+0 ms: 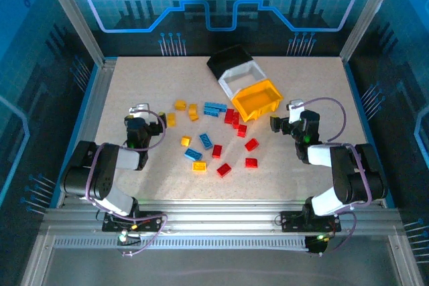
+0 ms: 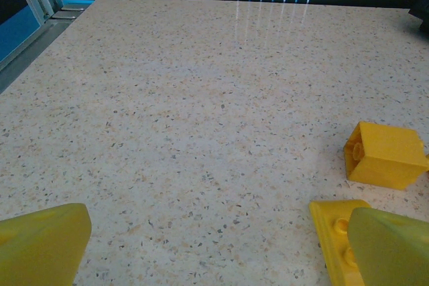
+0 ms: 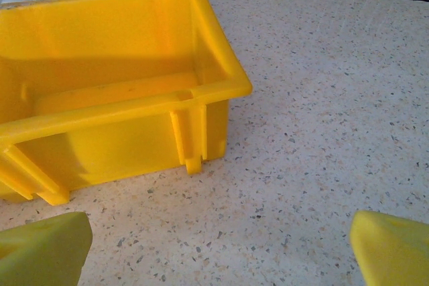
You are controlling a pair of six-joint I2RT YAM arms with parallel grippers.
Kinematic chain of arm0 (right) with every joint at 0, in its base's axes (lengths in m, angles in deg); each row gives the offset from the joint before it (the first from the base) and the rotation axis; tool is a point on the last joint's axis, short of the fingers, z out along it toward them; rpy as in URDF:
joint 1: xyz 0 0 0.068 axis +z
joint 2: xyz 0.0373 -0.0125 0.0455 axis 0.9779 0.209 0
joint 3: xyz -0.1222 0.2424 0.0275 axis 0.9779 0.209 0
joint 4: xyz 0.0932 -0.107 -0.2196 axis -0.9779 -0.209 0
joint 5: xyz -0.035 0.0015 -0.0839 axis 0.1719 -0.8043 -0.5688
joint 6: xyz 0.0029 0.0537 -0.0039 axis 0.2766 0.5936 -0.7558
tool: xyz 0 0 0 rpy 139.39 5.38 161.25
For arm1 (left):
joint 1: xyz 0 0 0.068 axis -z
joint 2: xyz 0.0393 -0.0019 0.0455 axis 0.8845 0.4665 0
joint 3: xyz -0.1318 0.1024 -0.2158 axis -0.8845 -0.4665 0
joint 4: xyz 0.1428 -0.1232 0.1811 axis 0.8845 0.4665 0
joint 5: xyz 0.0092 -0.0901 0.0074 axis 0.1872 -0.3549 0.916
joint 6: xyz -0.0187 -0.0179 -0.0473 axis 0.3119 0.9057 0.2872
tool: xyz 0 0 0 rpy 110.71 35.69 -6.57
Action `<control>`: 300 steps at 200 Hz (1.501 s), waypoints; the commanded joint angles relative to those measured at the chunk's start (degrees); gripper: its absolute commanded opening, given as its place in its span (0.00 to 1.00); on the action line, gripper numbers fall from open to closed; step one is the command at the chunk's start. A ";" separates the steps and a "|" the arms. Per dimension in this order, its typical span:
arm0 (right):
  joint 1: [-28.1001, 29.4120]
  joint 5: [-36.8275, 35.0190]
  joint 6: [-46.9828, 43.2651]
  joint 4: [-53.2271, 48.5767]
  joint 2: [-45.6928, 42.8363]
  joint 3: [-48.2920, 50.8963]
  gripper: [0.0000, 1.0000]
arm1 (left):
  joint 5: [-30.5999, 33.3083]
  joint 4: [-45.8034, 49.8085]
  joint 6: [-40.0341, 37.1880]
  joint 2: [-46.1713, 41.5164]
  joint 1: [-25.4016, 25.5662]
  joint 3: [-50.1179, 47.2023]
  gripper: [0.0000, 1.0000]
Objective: Sort the legos into containers by color
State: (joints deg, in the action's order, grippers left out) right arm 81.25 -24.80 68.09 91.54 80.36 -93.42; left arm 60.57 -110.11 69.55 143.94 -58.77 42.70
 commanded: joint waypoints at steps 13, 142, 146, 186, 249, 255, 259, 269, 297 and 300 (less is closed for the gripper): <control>-0.59 -3.82 1.70 -4.88 -3.57 -2.13 1.00 | 1.95 -0.05 1.83 -2.02 -0.71 0.26 0.99; -6.15 11.15 38.37 -77.60 -0.67 -39.59 0.99 | -4.37 67.58 32.79 -20.10 -0.13 24.19 0.99; -5.38 11.03 39.11 -78.61 -0.37 -40.44 0.99 | -6.10 68.61 33.52 -20.21 -0.07 24.28 0.99; 0.72 11.40 47.17 -81.76 4.07 -46.14 0.98 | -15.69 75.25 37.07 -23.72 3.32 22.93 0.99; 5.60 8.39 53.02 -82.86 15.67 -55.25 0.87 | -16.48 82.74 41.51 -33.85 6.42 19.91 0.99; 5.70 8.16 53.30 -82.86 16.91 -56.15 0.86 | -16.46 83.41 41.73 -34.69 6.45 19.73 0.99; 5.75 8.01 53.56 -82.87 17.73 -56.83 0.85 | -16.37 83.78 41.89 -35.12 6.47 19.57 0.99; 6.12 7.65 53.74 -82.96 19.73 -58.58 0.84 | -16.22 85.00 42.27 -36.28 6.40 19.29 0.99; 6.76 6.20 54.10 -84.66 24.52 -63.80 0.80 | -16.19 87.22 43.21 -38.34 6.48 18.28 0.99; 6.76 6.02 54.12 -84.89 25.02 -64.32 0.79 | -16.19 87.34 43.26 -38.52 6.51 18.16 0.99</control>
State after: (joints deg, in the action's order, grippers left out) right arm 86.95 -16.80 120.35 9.59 102.37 -153.30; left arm 45.45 -27.21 110.73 107.03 -52.59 62.57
